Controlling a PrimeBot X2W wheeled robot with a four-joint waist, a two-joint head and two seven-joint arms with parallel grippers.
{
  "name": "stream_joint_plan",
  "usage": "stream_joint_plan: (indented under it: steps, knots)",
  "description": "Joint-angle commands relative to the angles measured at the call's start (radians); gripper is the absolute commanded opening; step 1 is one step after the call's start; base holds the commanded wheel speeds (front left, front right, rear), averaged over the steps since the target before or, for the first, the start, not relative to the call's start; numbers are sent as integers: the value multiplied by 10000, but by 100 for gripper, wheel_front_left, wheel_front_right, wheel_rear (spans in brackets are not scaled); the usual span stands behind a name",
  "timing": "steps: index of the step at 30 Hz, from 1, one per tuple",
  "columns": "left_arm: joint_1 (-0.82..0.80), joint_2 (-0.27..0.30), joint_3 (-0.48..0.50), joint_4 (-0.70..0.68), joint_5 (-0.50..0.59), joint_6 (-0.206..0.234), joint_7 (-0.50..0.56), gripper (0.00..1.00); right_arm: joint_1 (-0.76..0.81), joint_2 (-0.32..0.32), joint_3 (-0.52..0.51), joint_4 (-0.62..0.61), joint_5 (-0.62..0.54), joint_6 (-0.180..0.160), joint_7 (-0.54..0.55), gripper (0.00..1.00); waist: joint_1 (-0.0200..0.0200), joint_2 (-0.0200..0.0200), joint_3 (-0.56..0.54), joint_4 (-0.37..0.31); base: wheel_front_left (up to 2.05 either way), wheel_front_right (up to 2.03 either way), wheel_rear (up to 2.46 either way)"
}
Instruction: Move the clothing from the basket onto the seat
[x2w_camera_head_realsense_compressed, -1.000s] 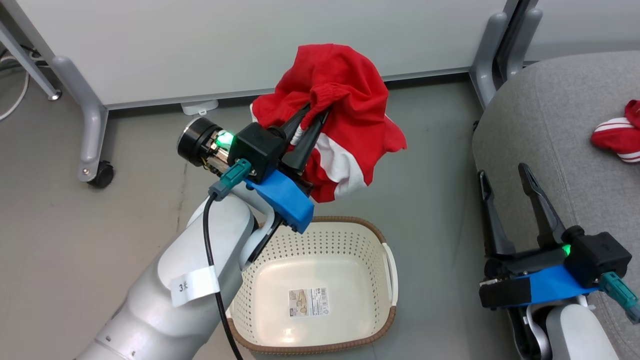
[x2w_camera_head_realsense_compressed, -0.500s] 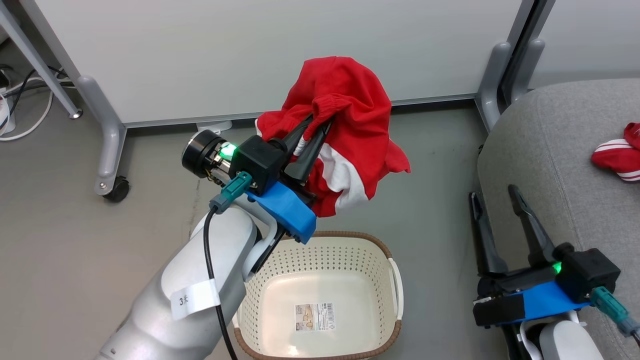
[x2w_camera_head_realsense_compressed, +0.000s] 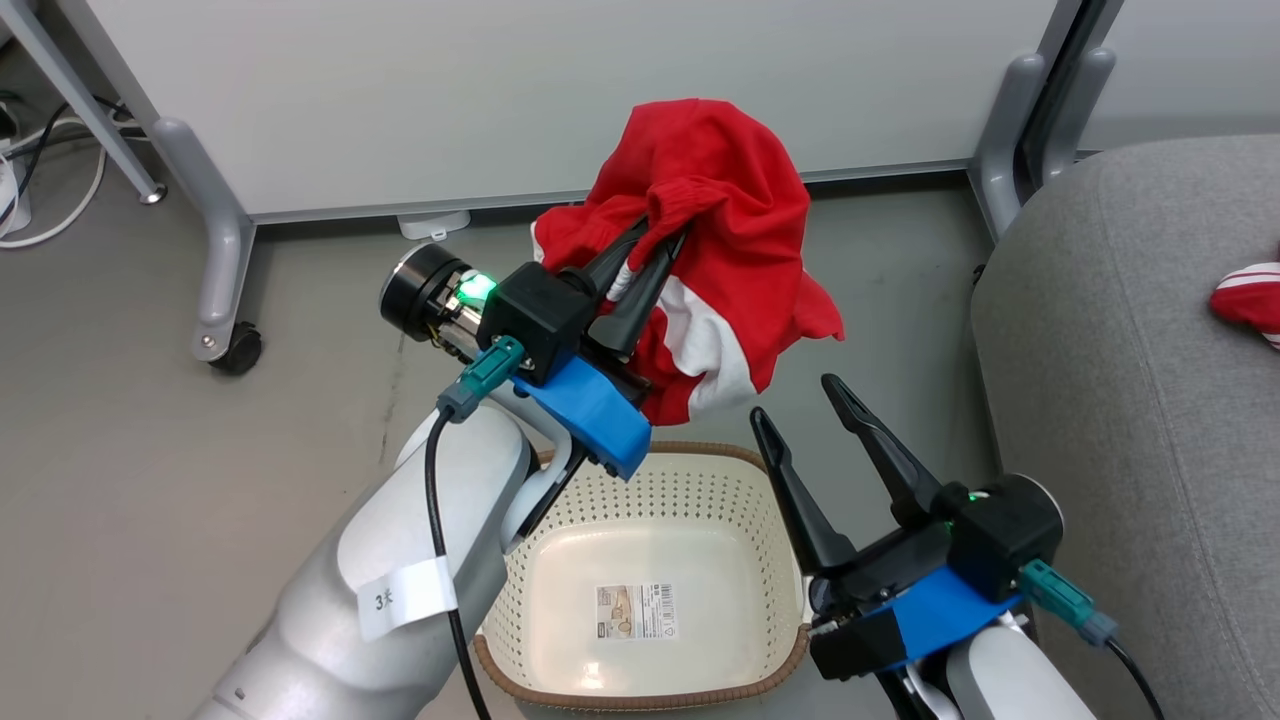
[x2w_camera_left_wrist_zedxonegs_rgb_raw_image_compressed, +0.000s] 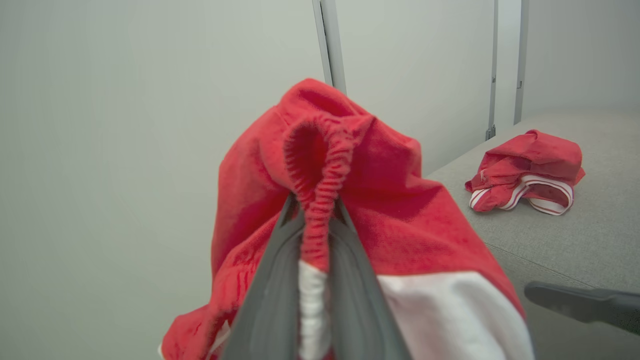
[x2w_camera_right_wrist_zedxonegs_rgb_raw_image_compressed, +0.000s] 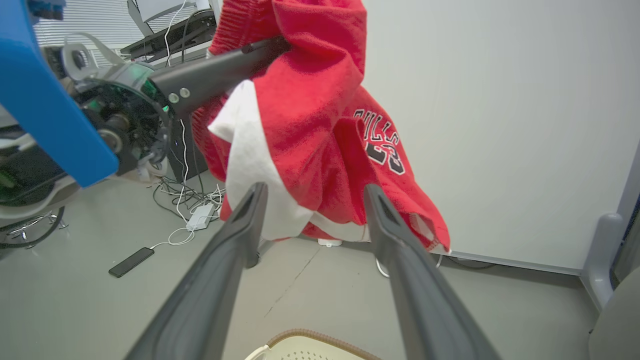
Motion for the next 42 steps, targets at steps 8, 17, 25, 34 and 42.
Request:
stream_joint_plan:
  steps: [8, 17, 25, 34, 42]
  knots:
    - [-266, -119, -116, -98, 85, -11, -47, 0, -968, -14, 771, 569, 446, 1, -4, 100, 0, -1, 229, 169, 0, 0, 0]
    - [-430, -219, -343, -177, 31, -12, -47, 0, -2074, -15, 1187, 1260, 787, 1, -4, 100, 0, -1, 512, 341, 0, 0, 0]
    - [-357, -227, -416, -126, 5, -13, -47, 0, -2422, -15, 1302, 1622, 1111, 1, -4, 0, 0, -1, 487, 348, 0, 0, 0]
    - [-266, -206, -361, -122, 26, -14, -47, 0, -2342, -15, 1284, 1661, 1040, 1, -4, 0, 0, -1, 415, 301, 0, 0, 0]
    - [-200, -266, -205, 0, 115, -14, -47, 100, -2331, -15, 1312, 1623, 1019, 1, -4, 0, 0, -1, 410, 300, 0, 0, 0]
